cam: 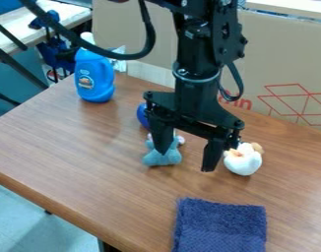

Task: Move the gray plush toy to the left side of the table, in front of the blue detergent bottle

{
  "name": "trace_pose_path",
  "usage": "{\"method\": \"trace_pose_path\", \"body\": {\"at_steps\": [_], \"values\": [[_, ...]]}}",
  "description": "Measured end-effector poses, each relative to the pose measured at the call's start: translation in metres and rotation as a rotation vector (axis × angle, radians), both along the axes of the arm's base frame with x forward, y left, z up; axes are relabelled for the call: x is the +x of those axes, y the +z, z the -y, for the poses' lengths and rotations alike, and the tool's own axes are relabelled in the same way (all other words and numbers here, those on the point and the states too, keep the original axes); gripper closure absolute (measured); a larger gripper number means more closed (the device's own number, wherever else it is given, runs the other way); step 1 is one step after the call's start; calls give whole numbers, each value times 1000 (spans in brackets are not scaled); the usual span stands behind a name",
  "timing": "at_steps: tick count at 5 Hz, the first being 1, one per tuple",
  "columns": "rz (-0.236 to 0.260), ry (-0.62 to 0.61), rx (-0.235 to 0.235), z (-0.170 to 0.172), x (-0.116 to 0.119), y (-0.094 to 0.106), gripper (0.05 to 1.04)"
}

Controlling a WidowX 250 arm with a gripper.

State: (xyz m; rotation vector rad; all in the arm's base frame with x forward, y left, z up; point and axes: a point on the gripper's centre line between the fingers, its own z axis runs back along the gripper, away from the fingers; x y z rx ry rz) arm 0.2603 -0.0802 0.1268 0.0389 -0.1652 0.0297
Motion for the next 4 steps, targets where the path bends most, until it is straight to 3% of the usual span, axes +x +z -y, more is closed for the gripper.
{"method": "trace_pose_path", "body": {"at_steps": [1, 2, 4], "values": [[-27, 0, 9, -2, 0, -9, 78], [-27, 3, 30, -22, 28, -21, 77], [-20, 142, 86, -47, 68, -34, 77]]}}
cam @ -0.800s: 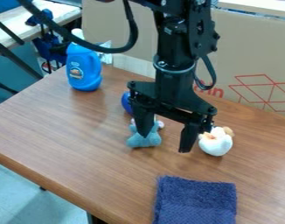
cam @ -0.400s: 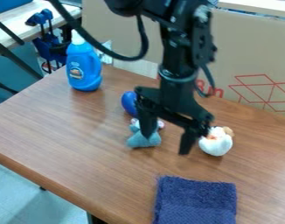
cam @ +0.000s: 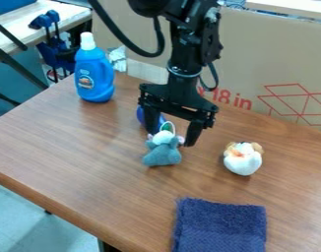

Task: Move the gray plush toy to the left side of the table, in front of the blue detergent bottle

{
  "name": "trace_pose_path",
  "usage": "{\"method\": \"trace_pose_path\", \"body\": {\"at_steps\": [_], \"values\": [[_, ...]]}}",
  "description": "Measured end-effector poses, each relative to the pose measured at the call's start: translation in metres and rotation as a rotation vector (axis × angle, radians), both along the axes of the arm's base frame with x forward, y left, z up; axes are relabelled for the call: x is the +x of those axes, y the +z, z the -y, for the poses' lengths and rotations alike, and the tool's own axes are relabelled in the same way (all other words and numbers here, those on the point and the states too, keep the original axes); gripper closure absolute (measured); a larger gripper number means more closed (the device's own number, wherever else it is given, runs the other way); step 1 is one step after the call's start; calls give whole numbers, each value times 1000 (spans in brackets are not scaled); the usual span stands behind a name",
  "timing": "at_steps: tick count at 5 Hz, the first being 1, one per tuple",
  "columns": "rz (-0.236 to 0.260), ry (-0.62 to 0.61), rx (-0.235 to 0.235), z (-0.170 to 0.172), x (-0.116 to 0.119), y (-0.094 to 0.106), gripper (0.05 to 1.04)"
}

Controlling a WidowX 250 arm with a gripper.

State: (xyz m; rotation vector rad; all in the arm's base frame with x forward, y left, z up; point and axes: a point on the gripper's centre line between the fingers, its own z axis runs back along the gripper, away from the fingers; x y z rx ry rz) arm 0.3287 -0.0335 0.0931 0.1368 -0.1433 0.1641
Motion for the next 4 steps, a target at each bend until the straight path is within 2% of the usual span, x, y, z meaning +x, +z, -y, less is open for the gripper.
{"method": "trace_pose_path", "body": {"at_steps": [1, 2, 3, 4], "values": [[-2, 35, 41, -4, 10, -13, 78], [46, 66, 21, -10, 19, -21, 78], [66, 96, 2, -14, 14, -36, 78], [47, 118, -8, -18, 6, -44, 78]]}}
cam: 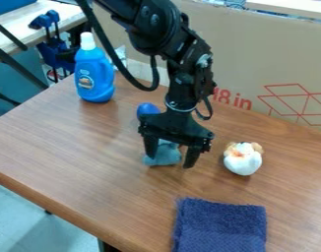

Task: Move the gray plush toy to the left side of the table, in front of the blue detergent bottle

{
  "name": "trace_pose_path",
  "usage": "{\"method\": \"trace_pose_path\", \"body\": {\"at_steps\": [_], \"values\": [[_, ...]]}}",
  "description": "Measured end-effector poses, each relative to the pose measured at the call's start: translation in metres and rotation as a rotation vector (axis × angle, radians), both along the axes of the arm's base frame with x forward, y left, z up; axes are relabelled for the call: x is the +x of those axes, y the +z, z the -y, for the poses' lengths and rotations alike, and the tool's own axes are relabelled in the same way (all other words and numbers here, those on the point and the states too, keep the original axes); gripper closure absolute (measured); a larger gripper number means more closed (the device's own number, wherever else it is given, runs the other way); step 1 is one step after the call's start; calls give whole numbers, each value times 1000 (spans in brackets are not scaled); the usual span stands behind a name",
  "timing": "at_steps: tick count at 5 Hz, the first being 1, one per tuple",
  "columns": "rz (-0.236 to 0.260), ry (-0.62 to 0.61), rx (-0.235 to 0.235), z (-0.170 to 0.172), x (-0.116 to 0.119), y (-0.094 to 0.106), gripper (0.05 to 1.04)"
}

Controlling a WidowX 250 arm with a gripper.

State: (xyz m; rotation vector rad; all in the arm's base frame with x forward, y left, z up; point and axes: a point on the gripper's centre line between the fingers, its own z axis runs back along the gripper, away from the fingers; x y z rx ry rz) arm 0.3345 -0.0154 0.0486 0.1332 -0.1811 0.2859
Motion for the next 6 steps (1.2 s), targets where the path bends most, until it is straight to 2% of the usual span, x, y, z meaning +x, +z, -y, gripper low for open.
{"method": "trace_pose_path", "body": {"at_steps": [2, 3, 4, 5, 6], "values": [[14, 44, -48, -10, -1, -7, 115], [23, 68, -37, -11, -1, -8, 365], [27, 82, -25, -10, -2, -9, 508], [15, 96, -16, -3, -9, -6, 569], [35, 89, -25, 2, -7, -6, 585]]}}
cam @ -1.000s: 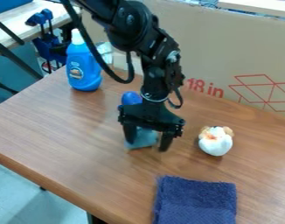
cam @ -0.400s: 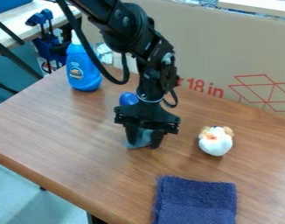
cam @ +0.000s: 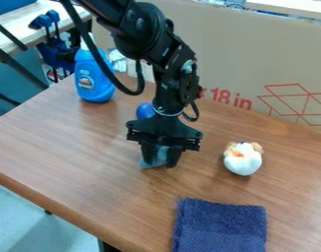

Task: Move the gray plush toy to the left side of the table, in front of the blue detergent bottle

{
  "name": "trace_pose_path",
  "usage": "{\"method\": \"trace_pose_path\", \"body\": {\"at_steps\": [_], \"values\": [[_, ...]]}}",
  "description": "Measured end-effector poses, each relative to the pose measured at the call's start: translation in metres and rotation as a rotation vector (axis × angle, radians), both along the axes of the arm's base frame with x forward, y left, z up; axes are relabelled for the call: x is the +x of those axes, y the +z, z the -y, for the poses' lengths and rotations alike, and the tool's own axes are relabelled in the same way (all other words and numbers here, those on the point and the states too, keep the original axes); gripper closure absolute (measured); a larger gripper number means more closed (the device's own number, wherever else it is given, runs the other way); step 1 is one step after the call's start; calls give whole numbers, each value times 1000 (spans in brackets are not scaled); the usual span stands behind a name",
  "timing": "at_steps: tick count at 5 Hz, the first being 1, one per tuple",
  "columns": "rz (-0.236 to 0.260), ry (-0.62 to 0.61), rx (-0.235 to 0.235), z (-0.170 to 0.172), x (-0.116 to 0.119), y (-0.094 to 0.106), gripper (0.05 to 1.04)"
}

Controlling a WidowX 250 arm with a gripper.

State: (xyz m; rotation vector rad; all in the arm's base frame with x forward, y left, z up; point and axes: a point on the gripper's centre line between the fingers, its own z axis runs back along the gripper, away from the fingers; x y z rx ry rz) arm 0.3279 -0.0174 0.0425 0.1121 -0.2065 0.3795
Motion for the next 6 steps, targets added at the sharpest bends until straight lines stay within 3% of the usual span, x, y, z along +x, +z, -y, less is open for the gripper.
{"method": "trace_pose_path", "body": {"at_steps": [1, 3, 4, 5, 6], "values": [[-4, -5, 0, 3, 0, 1, 586], [-2, -23, 57, 7, 4, 11, 585], [46, -57, 96, 16, 4, 37, 585], [-7, -146, 177, 30, -7, 61, 585], [-41, -202, 213, 47, -27, 78, 585]]}}
